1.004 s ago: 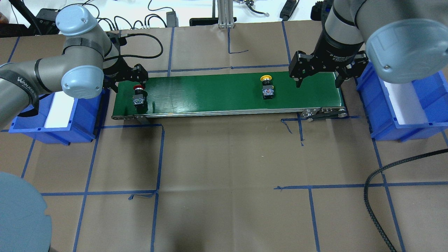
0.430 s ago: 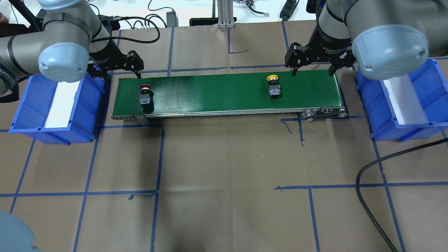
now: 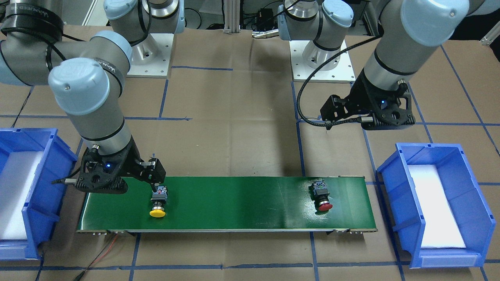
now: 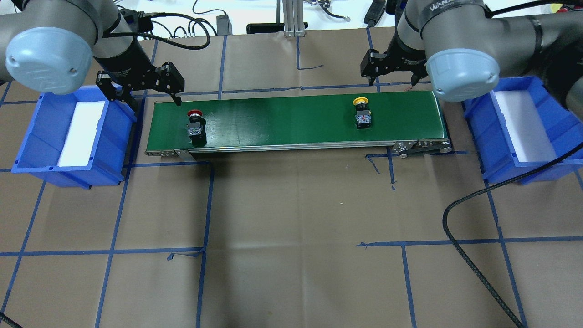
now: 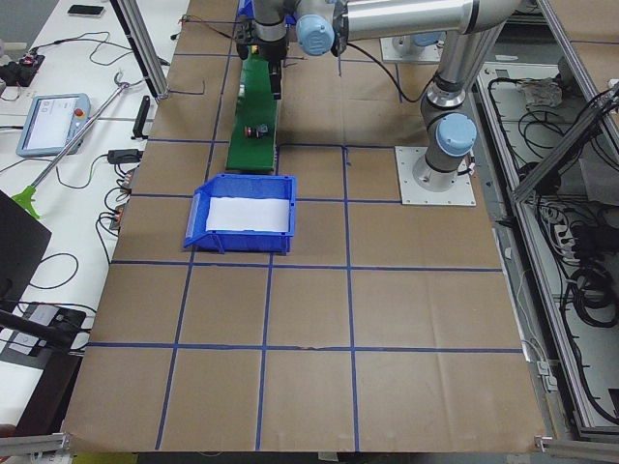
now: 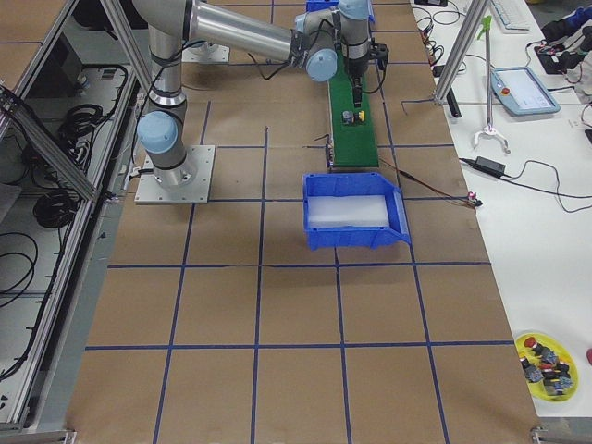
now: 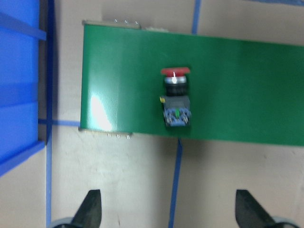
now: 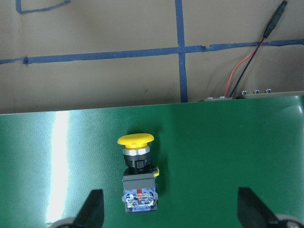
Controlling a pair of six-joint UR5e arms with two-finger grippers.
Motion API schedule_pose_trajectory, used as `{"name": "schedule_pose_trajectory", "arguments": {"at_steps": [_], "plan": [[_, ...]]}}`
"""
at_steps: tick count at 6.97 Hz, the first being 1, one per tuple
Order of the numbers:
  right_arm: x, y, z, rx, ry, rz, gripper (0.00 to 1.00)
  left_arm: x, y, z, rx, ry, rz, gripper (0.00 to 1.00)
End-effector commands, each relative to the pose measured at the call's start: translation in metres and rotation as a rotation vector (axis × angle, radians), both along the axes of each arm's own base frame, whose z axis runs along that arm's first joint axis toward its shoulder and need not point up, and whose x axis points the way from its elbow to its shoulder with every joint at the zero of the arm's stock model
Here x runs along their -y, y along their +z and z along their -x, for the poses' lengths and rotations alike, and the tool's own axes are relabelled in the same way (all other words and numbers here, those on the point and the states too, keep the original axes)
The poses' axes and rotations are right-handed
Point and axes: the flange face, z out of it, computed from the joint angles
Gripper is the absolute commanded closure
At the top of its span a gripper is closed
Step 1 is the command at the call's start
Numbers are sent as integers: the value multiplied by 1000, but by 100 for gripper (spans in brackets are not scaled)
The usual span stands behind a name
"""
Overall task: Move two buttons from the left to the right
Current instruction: 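Release the red button with the left gripper while the right gripper grasps the yellow button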
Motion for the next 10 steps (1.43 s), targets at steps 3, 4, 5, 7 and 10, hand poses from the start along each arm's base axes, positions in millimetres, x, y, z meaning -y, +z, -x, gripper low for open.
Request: {"name": "schedule_pose_trajectory", "arguments": {"at_steps": [3, 4, 5, 7, 10], "plan": [[21, -80, 0, -12, 4, -83, 0, -39, 30, 2, 5, -65, 20, 0], [24, -95, 0, -15, 5, -106, 0, -37, 33, 2, 8, -65, 26, 0], [25, -92, 3, -13, 2, -107, 38, -38, 33, 2, 8, -65, 28, 0], [24, -87, 12, -10, -9, -135, 93, -39, 32, 1, 13, -65, 33, 0], [38, -27, 28, -3, -33, -49, 92, -40, 31, 1, 12, -66, 30, 0]]}}
